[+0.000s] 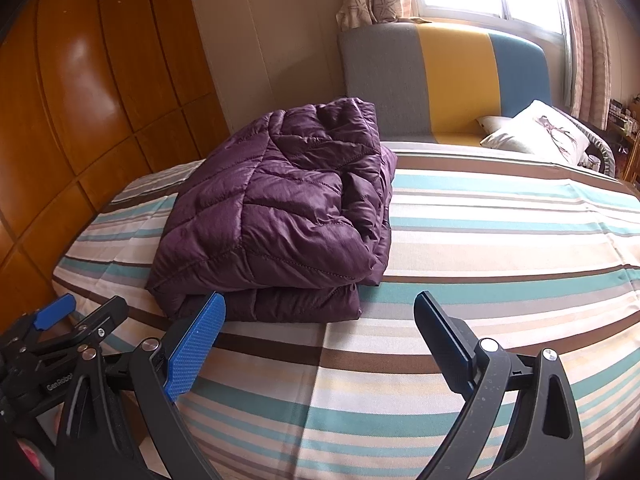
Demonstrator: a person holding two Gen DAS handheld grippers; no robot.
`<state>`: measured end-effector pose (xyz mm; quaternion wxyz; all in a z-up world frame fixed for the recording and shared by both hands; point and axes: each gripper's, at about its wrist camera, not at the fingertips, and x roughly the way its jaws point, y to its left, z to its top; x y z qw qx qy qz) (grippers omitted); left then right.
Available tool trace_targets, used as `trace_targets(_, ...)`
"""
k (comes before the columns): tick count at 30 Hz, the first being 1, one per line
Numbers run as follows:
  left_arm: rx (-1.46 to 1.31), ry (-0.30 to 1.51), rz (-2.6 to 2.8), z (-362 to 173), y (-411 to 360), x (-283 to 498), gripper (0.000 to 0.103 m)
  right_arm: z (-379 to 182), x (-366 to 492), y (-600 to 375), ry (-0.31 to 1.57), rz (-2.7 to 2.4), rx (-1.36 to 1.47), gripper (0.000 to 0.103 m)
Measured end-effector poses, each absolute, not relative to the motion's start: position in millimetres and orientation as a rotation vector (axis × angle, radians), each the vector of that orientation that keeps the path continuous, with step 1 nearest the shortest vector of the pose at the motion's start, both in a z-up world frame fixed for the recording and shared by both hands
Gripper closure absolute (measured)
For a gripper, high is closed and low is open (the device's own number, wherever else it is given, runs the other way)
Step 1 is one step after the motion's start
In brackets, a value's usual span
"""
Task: Fold large clothes
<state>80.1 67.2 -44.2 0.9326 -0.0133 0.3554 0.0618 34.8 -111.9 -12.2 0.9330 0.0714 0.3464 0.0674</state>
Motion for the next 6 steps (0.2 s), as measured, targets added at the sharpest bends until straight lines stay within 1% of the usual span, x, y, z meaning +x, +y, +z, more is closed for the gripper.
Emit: trace_targets(6,-0.033,0.798,0.125,-56.6,80.6,108.0,0.002,-20.0,49.2,-138.0,0.709,0.071,0.183,0.008)
